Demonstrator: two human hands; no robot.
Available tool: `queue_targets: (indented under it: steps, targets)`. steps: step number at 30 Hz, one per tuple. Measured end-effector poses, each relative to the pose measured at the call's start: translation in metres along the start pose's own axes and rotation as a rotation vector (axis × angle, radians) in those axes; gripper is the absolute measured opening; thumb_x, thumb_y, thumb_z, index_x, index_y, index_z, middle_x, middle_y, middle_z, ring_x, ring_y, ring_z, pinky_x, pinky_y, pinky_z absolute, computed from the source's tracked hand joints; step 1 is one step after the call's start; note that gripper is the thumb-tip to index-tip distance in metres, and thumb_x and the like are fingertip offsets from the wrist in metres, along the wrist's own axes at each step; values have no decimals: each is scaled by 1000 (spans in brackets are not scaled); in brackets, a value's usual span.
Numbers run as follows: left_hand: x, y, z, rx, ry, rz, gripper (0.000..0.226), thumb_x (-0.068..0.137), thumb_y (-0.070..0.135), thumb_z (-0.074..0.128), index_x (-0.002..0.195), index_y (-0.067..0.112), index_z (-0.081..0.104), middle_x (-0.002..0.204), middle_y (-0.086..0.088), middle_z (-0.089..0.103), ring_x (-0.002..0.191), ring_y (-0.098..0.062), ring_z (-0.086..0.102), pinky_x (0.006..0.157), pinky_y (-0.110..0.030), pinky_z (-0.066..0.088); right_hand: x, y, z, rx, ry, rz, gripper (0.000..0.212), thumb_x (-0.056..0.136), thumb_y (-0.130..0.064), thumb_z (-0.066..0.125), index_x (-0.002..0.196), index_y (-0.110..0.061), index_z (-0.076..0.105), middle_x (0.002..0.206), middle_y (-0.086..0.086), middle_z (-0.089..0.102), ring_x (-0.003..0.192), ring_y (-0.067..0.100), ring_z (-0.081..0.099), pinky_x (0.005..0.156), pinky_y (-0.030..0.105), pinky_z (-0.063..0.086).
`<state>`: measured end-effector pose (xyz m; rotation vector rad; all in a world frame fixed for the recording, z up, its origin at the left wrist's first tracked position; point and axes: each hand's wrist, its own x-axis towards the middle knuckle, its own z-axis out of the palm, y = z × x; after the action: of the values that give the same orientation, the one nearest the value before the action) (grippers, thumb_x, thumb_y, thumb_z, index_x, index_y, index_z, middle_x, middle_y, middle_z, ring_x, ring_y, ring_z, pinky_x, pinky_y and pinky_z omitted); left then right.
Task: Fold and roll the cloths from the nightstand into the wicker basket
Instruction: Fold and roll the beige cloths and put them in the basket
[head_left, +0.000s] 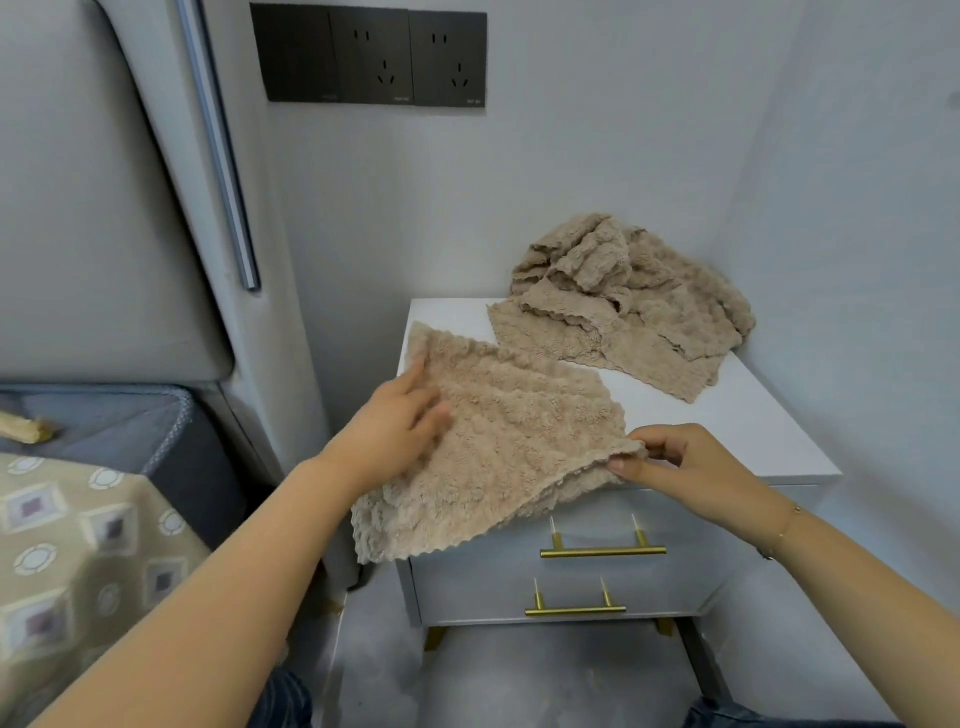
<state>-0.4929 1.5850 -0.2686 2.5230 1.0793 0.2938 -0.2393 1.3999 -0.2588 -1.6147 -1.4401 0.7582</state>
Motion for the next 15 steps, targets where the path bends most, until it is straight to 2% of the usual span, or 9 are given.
queue_targets:
  steps: [2, 5, 6, 8, 10, 11, 13, 15]
  targets:
    - [0, -9, -6, -46, 21, -127, 50, 103, 38, 35, 144, 10, 41, 162, -7, 12, 145, -22, 21, 115, -29, 19, 0, 1, -1, -8, -4, 2, 18, 81, -28, 69, 84, -10, 74, 78, 11, 68, 76, 10, 61, 72, 18, 44]
    - [-7, -16, -11, 76, 33, -201, 50, 102, 44, 32, 148, 24, 34, 162, -5, 8, 147, -26, 17, 116, -41, 19, 0, 1, -1, 32, -18, 15, 10, 85, -14, 68, 91, -14, 76, 87, -1, 74, 85, 5, 67, 75, 11, 47]
    - [-13, -14, -13, 143, 60, -166, 50, 101, 46, 33, 148, 28, 34, 162, -1, 8, 147, -25, 16, 117, -44, 18, -1, 1, -2, 32, -20, 14, 10, 85, -12, 68, 92, -15, 75, 87, -4, 75, 85, 4, 67, 75, 11, 47]
    - [-32, -3, -18, 115, 84, -3, 51, 98, 49, 41, 145, 29, 40, 159, 5, 21, 144, -15, 23, 117, -41, 23, -1, 1, -2, 52, -5, 7, 8, 84, -13, 68, 89, -13, 75, 83, -6, 74, 79, 3, 66, 70, 9, 45]
    - [-55, 12, -17, -14, -16, 174, 56, 92, 55, 49, 141, 30, 45, 150, 13, 37, 135, -1, 32, 116, -29, 27, 0, 0, -1, 85, 31, 8, 8, 84, -14, 68, 86, -9, 73, 77, -7, 73, 72, 1, 64, 65, 8, 42]
    - [-65, 16, -12, -29, -72, 231, 61, 88, 59, 51, 142, 31, 44, 148, 16, 39, 133, 3, 33, 116, -24, 25, 0, 0, 0, 101, 52, 13, 7, 84, -12, 67, 87, -9, 73, 78, -7, 73, 73, 1, 65, 65, 8, 43]
    - [-77, 17, 6, 66, -109, 286, 79, 81, 73, 51, 147, 35, 34, 152, 20, 29, 138, 3, 24, 117, -23, 17, 0, 0, 1, 144, 93, 25, 9, 86, -9, 65, 91, -10, 73, 86, -5, 75, 80, 3, 68, 71, 9, 47]
    - [-83, 9, 21, 196, -58, 293, 90, 76, 78, 50, 151, 36, 24, 156, 20, 20, 142, 0, 17, 116, -23, 9, 0, -3, 3, 165, 128, 28, 11, 87, -10, 64, 94, -10, 73, 89, -4, 76, 83, 5, 69, 74, 9, 48]
